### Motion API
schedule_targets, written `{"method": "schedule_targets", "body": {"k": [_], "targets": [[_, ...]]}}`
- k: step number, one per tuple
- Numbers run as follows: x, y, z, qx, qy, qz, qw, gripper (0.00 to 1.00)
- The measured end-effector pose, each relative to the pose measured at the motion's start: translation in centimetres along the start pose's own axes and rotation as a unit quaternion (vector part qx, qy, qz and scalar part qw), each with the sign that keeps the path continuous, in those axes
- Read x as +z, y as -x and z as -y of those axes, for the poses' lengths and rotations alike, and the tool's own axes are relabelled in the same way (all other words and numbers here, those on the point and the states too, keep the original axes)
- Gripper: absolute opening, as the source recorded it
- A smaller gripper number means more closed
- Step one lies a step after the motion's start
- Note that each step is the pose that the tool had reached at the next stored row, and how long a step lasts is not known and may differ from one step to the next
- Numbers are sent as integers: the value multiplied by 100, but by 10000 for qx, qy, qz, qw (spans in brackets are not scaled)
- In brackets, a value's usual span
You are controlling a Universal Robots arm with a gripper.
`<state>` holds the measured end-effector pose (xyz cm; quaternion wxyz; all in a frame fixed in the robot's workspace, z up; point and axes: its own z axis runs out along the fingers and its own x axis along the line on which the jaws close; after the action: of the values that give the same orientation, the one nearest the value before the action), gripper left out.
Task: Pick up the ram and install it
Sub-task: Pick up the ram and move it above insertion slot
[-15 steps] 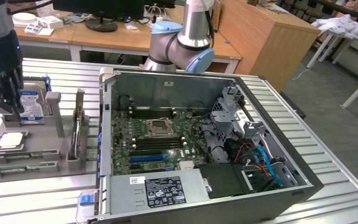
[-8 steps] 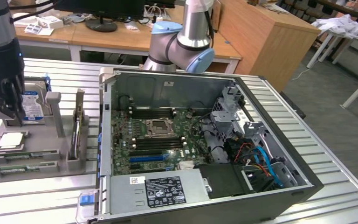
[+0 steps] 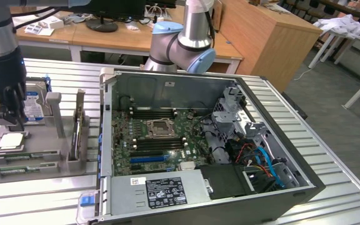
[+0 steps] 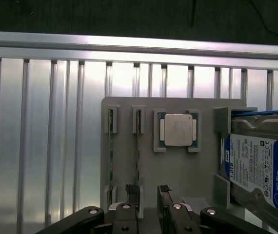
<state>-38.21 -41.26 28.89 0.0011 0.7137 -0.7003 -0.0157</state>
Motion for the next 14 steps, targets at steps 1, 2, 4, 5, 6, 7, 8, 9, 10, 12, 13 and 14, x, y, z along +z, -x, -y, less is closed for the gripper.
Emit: {"method": "schedule_targets", "body": {"k": [1,2,4,5,6,7,8,9,10,12,13,14], "targets": [[6,0,0,0,1,0,10000,30],[6,0,0,0,1,0,10000,30],[6,-1,0,0,2,0,10000,30],[8,-8,-1,-1,0,1,10000,30],[8,-19,-3,-1,1,0,10000,30],[6,-36,-7,0,1,0,10000,30],[6,-54,-11,0,1,0,10000,30],[6,-73,-14,0,1,0,10000,30],[6,-91,-18,0,1,0,10000,30],[5,-123,-25,0,1,0,10000,30],[5,-138,-28,0,1,0,10000,30],[5,-153,-31,0,1,0,10000,30]]}}
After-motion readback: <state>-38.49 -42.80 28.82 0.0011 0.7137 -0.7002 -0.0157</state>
